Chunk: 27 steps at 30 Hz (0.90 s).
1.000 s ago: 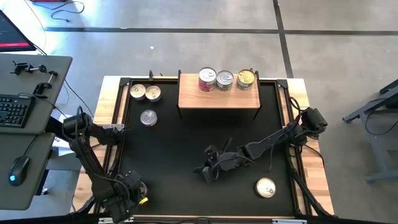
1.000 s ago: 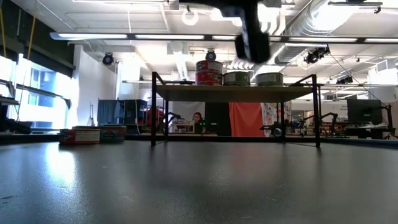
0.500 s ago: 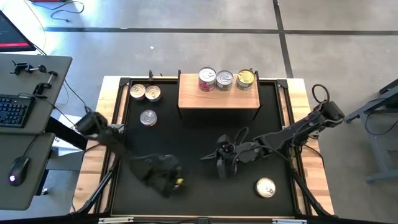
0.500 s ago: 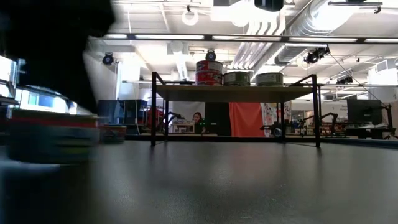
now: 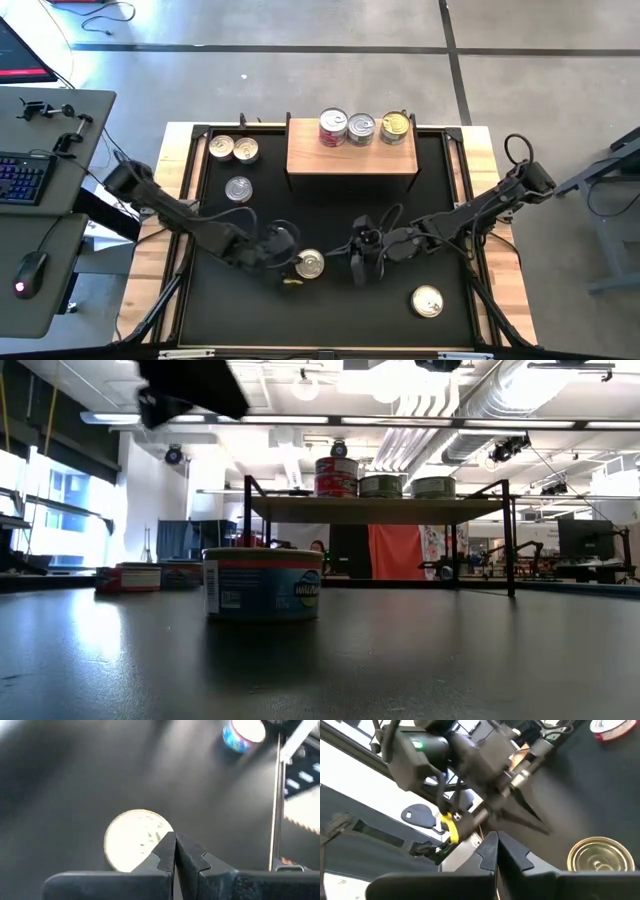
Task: Stack canned seafood by type on shelf
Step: Put the blue-pink tuna can on the shelf
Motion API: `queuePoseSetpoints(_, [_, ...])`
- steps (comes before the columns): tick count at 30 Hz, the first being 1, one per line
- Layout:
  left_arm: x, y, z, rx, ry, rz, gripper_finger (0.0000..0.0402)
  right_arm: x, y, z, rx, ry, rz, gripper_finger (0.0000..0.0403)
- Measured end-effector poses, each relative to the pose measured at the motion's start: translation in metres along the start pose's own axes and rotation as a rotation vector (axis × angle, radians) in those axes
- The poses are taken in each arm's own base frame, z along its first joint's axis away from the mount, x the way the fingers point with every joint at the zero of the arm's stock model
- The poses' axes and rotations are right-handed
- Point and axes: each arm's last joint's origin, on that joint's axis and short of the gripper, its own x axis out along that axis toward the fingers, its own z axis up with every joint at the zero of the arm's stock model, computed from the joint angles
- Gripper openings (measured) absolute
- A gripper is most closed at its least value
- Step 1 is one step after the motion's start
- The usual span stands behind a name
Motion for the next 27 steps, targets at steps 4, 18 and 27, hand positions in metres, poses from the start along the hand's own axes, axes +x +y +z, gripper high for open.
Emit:
queuePoseSetpoints(4, [-0.01,0.003,-0.028,-0.085,-0.033,0.002,0.0,0.003,-0.007,0.0,0.008,0.077,-0.009,0.0])
queuePoseSetpoints(18, [0.048,0.007,-0.112,-0.327,0.114,-0.06,0.0,0.06,-0.104,-0.049,0.205,0.404,-0.491,0.0])
queuePoseSetpoints(27, [0.079,0.018,-0.113,-0.345,0.076,0.004,0.0,0.078,-0.13,-0.055,0.236,0.343,-0.569,0.0])
